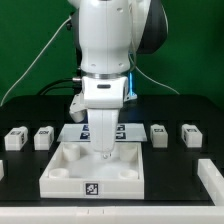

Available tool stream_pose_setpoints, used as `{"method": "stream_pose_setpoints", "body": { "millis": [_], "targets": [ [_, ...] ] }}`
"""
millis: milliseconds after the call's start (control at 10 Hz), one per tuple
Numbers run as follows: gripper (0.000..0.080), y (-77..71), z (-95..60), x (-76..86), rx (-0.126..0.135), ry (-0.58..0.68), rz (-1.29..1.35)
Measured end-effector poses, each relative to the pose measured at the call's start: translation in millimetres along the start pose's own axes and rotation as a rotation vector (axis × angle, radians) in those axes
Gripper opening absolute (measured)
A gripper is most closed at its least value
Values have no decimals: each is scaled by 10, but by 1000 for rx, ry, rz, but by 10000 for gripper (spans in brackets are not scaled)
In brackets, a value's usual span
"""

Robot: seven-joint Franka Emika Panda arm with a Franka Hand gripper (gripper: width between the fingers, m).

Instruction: Assemble one leg

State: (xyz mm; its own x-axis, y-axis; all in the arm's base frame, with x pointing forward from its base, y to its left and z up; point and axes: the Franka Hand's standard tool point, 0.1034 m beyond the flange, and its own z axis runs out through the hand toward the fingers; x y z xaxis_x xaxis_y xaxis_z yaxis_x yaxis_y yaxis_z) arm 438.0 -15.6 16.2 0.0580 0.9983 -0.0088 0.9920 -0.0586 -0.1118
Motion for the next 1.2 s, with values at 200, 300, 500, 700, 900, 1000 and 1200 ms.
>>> {"method": "stream_pose_setpoints", "body": {
  "millis": [200, 300, 500, 700, 900, 1000, 1200],
  "targets": [
    [437, 0, 0, -1, 0, 0, 0],
    [437, 0, 0, -1, 0, 0, 0],
    [118, -1, 1, -1, 0, 0, 0],
    [59, 9, -5, -2, -5, 0, 0],
    [59, 10, -5, -2, -5, 0, 0],
    [59, 10, -5, -2, -5, 0, 0],
    [59, 20, -9, 13, -5, 0, 6]
  ]
}}
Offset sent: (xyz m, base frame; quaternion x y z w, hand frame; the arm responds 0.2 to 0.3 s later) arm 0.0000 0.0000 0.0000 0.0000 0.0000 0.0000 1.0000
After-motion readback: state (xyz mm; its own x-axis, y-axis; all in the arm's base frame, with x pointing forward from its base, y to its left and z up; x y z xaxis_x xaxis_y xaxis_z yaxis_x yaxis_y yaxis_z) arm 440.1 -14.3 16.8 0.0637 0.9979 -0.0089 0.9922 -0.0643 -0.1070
